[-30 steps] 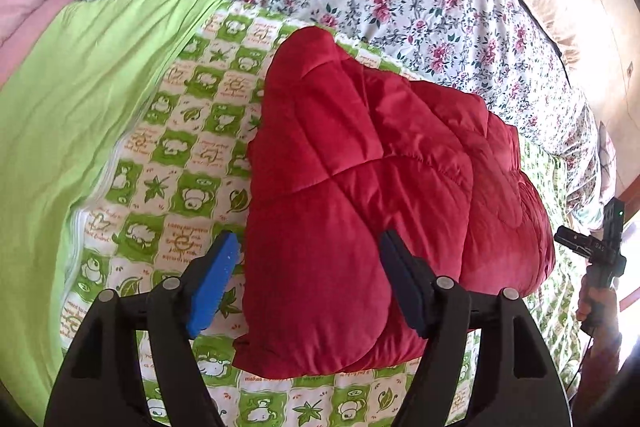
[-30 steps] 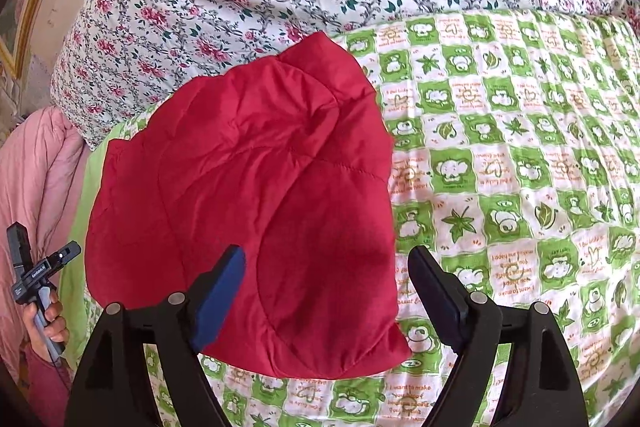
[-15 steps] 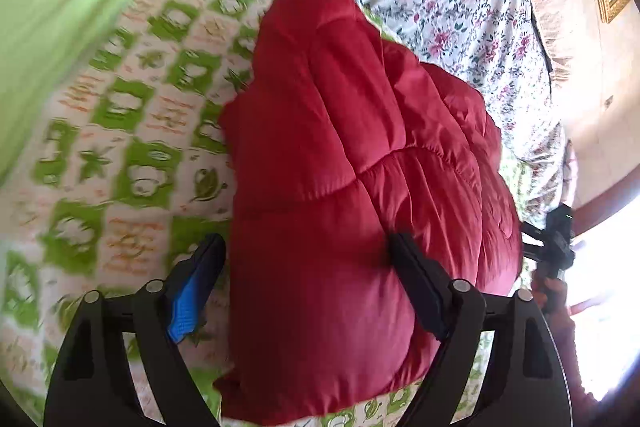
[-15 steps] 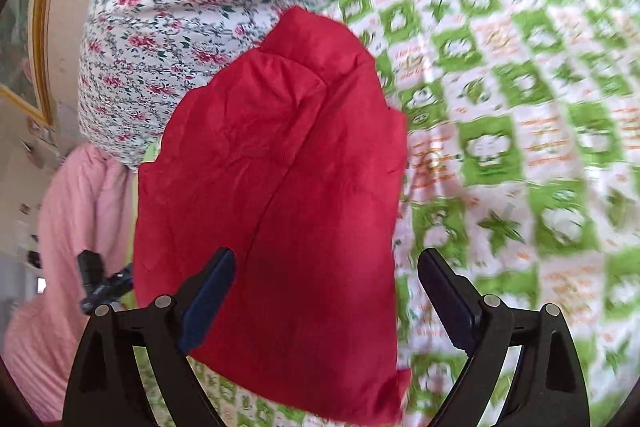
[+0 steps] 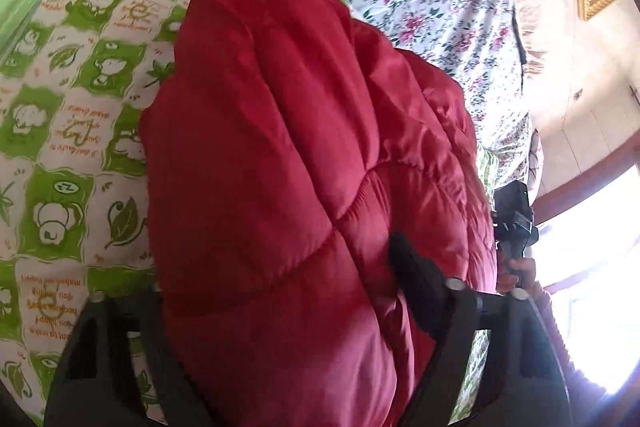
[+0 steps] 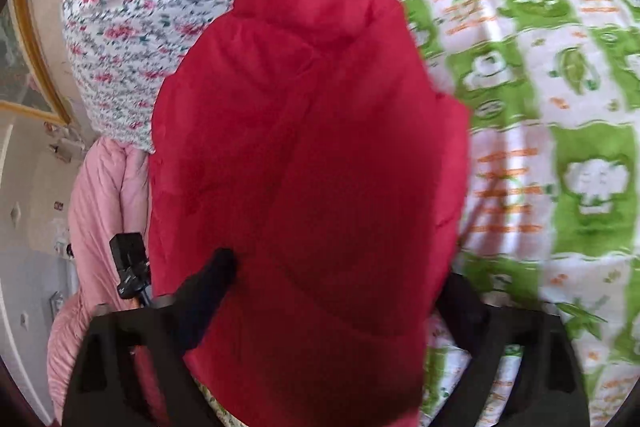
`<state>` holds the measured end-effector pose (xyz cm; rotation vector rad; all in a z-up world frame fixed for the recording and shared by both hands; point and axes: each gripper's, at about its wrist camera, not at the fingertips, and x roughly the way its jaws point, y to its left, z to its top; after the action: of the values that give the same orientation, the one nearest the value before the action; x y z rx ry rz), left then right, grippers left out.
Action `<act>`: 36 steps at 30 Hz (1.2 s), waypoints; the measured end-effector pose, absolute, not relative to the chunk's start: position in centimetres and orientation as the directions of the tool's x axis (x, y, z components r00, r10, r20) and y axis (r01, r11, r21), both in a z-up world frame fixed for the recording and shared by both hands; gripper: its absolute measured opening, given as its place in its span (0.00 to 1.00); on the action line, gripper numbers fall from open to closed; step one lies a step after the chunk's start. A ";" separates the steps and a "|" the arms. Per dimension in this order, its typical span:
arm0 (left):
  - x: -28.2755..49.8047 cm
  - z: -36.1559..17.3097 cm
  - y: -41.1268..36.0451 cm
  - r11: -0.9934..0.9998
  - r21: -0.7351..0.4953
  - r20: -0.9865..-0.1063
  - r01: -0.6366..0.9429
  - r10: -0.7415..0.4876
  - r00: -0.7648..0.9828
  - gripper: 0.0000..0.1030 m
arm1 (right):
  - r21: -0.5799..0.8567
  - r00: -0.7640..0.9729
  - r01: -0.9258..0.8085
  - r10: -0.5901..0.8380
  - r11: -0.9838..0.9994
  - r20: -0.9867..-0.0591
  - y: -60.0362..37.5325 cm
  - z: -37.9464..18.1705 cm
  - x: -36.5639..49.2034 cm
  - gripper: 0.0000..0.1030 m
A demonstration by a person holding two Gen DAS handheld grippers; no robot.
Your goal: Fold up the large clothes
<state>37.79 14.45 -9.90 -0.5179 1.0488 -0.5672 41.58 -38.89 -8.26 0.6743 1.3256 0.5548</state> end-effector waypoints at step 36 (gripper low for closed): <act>24.3 -7.3 11.6 0.829 -0.492 -0.718 0.265 -0.559 0.415 0.54 | 0.707 0.338 0.021 0.660 0.707 -0.671 -41.3 -4.2 24.3 0.53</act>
<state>24.34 11.65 -7.30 -0.3255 1.0192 -0.5287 24.26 -41.29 -4.20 0.6953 1.1677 0.4629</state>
